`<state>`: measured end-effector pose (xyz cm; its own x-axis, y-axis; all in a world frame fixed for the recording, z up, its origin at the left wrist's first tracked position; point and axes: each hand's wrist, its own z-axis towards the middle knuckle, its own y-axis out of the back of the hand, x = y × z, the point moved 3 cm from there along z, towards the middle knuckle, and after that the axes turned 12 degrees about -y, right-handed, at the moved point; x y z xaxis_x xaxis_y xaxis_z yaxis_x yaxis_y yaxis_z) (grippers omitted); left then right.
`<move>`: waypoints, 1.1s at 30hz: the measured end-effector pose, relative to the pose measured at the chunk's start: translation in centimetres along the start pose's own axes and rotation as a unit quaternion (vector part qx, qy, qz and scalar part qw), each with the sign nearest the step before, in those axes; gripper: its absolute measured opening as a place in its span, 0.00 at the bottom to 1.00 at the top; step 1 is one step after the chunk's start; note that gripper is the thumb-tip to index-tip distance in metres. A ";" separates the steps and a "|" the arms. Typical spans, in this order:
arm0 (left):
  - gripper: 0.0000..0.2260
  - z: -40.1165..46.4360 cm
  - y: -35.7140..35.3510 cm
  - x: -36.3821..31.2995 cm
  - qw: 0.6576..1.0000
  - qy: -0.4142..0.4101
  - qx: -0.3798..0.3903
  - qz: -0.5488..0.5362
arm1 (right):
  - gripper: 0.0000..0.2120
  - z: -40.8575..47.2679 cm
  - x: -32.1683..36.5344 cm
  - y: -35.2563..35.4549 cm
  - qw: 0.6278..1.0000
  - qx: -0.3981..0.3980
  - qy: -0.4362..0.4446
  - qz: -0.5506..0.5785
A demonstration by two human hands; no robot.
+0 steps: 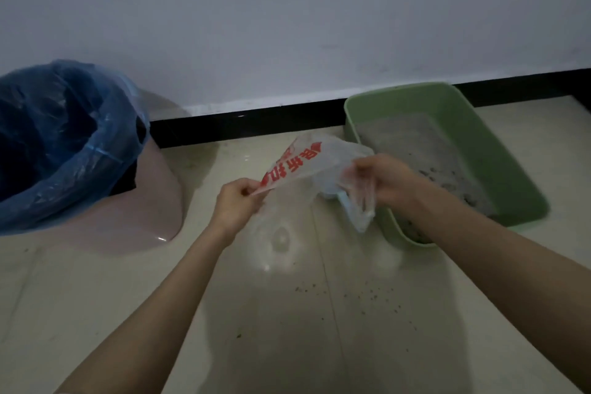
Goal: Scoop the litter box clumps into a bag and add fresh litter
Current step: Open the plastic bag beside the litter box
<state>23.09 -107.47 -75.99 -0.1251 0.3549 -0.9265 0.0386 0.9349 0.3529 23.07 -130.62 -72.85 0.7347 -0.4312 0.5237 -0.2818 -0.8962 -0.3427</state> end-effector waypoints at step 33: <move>0.04 -2.4 6.3 3.4 0.842 0.192 -0.080 -0.497 | 0.09 0.6 -0.3 2.6 0.994 0.012 -0.041 -0.104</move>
<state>20.58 -100.35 -76.59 -0.3296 -0.6603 -0.6748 -0.4042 0.7446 -0.5312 22.44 -132.75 -74.38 0.8233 -0.2264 0.5205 -0.1047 -0.9618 -0.2529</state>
